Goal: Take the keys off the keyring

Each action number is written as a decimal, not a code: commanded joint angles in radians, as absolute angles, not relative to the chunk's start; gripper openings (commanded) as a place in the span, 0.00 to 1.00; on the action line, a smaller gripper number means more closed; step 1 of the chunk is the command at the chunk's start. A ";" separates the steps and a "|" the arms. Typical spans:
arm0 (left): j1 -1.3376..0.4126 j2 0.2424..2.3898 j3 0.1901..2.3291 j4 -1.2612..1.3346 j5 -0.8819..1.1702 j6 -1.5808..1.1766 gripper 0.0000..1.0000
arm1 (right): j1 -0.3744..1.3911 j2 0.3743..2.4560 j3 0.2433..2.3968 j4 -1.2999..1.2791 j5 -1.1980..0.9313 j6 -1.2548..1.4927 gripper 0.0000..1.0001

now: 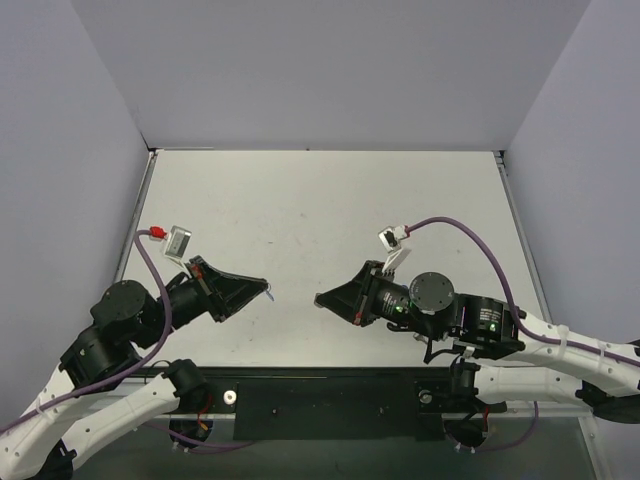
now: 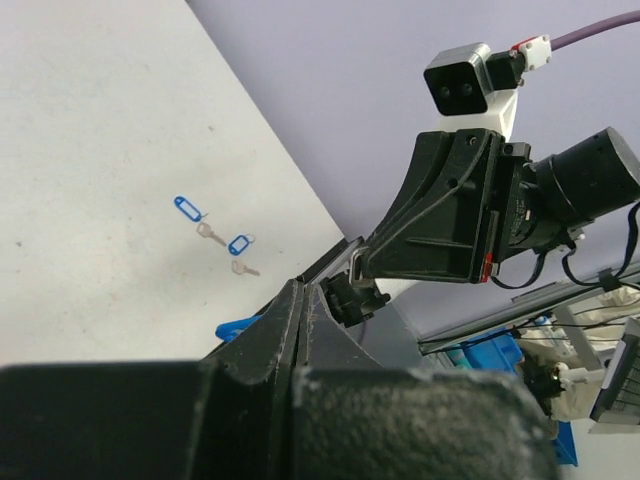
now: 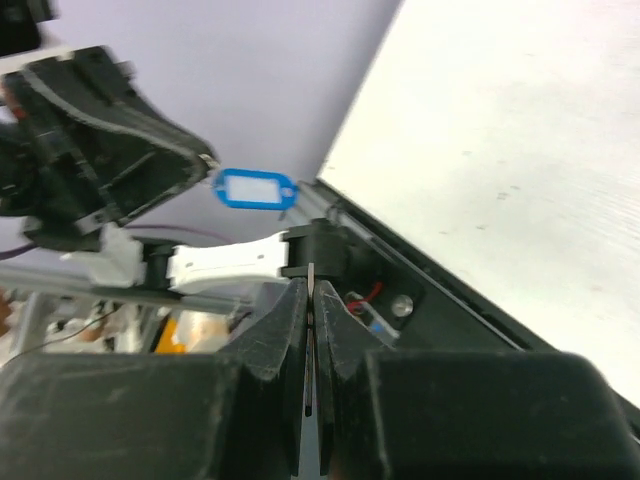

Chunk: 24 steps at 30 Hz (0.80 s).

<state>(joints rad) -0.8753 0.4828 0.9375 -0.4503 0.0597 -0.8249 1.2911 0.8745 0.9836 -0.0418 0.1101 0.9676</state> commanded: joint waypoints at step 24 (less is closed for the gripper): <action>-0.874 0.451 0.974 -0.856 -0.247 -0.640 0.00 | 1.189 0.988 0.966 -0.569 0.410 1.089 0.00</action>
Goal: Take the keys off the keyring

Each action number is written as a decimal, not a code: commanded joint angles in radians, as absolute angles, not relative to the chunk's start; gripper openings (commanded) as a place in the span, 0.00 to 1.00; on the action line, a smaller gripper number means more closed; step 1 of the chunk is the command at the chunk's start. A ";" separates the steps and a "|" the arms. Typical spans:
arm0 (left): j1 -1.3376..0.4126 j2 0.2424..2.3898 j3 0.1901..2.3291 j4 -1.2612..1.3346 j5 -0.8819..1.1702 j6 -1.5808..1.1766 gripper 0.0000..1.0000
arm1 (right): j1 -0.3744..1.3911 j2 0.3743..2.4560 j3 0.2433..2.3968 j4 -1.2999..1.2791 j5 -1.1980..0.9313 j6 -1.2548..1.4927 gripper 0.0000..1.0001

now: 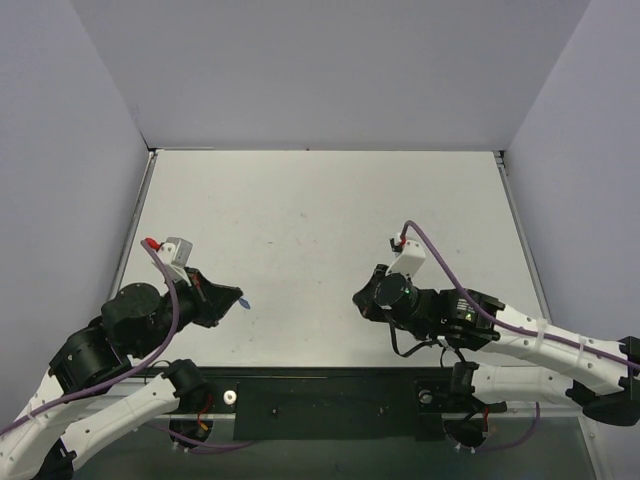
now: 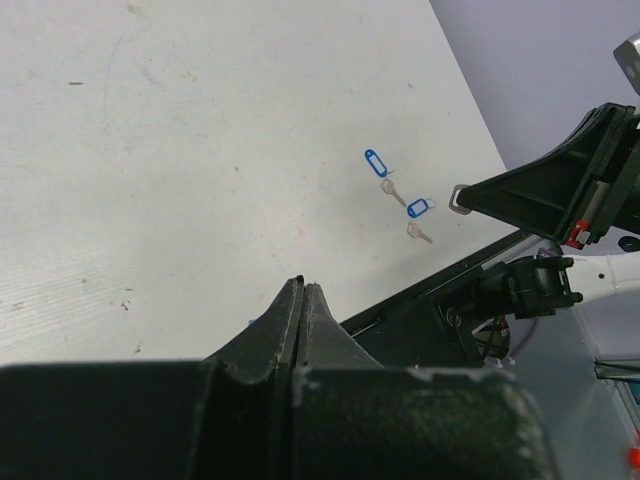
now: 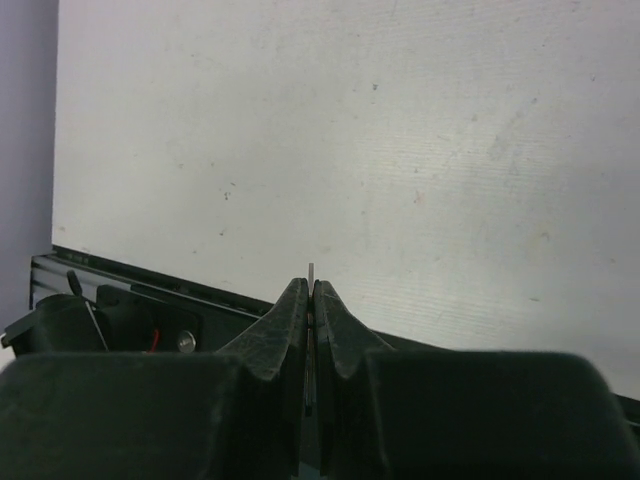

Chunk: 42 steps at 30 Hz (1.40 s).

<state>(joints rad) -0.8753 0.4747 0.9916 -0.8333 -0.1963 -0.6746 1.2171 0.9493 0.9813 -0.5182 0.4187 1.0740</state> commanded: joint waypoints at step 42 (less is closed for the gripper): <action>-0.870 0.341 0.802 -0.790 -0.298 -0.600 0.00 | 0.936 1.462 1.094 -0.414 0.058 0.884 0.00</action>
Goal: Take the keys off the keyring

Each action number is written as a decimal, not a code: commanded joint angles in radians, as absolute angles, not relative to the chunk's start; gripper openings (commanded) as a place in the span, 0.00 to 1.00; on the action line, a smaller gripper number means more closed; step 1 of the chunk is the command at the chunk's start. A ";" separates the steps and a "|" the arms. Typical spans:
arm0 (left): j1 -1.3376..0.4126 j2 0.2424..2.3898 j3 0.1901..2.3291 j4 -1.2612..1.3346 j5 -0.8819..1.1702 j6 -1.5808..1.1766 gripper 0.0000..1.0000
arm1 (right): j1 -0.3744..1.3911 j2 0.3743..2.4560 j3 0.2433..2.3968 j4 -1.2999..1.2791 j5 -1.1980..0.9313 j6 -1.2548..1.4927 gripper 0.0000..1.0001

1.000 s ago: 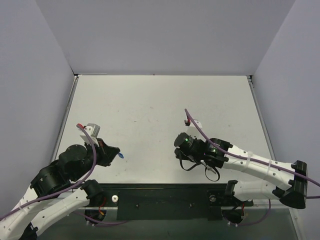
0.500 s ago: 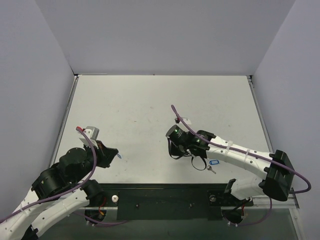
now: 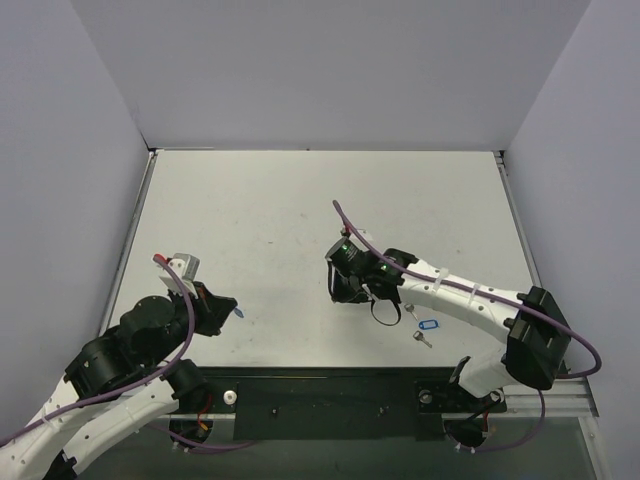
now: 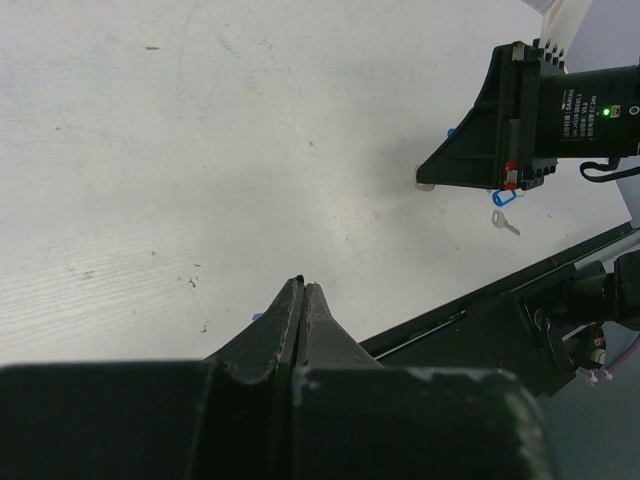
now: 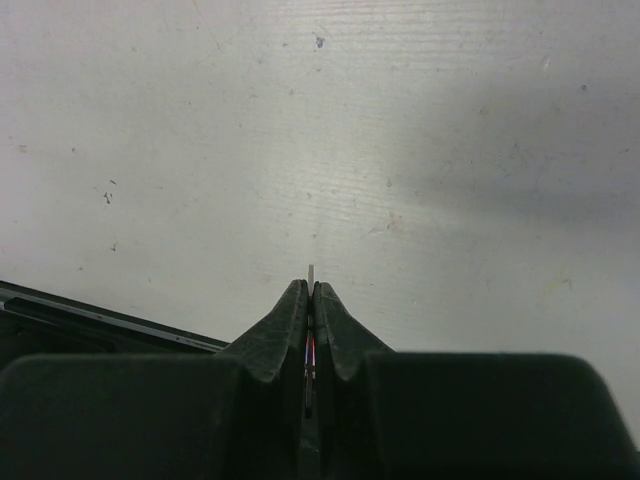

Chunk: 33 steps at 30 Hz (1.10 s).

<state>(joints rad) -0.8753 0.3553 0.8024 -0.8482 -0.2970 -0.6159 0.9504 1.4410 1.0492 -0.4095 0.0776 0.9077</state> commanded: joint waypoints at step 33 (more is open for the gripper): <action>-0.862 0.334 0.801 -0.785 -0.288 -0.600 0.00 | 0.867 1.490 1.111 -0.394 0.008 0.862 0.61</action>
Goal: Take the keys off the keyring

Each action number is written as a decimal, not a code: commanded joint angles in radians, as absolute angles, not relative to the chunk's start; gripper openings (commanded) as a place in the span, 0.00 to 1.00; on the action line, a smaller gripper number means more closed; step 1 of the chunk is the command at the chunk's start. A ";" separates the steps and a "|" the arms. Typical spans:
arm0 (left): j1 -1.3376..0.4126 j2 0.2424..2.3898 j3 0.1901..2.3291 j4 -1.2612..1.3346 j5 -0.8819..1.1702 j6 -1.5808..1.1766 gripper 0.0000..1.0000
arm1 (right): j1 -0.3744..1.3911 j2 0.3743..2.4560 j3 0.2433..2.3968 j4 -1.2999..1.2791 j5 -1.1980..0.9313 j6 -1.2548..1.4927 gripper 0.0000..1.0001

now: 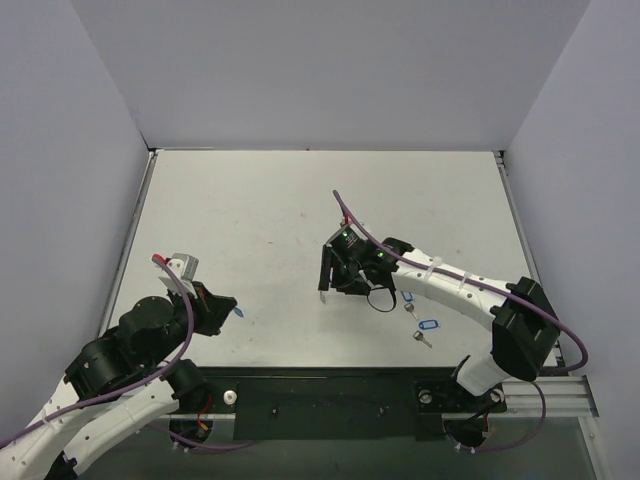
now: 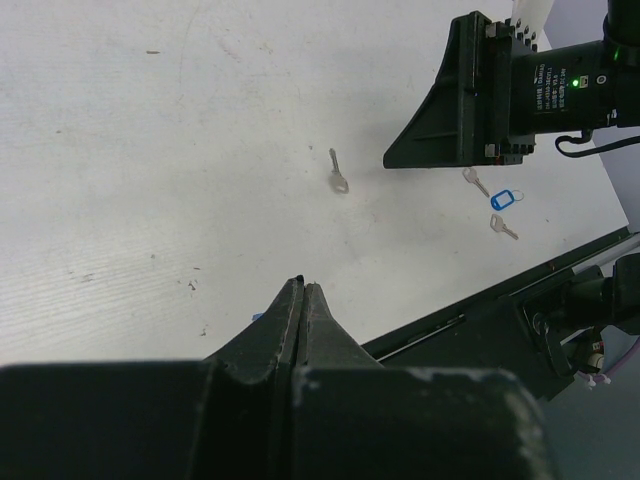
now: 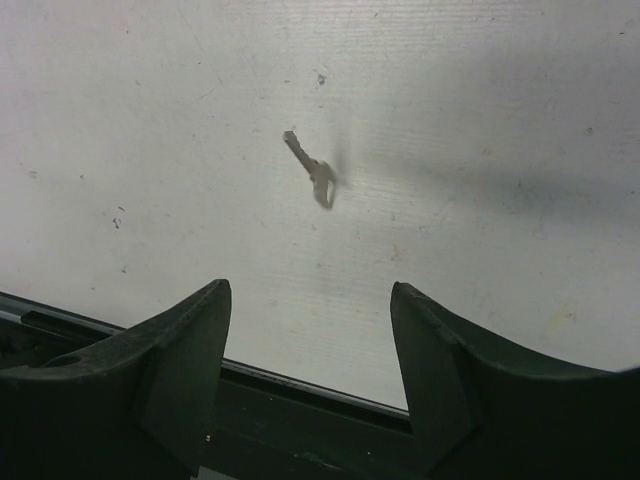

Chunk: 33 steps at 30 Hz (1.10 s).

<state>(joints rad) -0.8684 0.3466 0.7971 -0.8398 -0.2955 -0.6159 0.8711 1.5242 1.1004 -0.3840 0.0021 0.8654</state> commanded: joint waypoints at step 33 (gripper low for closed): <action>-0.862 0.351 0.799 -0.781 -0.272 -0.595 0.00 | 0.923 1.194 0.747 -0.215 0.069 0.959 0.78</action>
<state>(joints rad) -0.8677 0.3435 0.7971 -0.8333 -0.2798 -0.6155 0.9104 1.2488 0.7719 -0.2405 0.0235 0.9390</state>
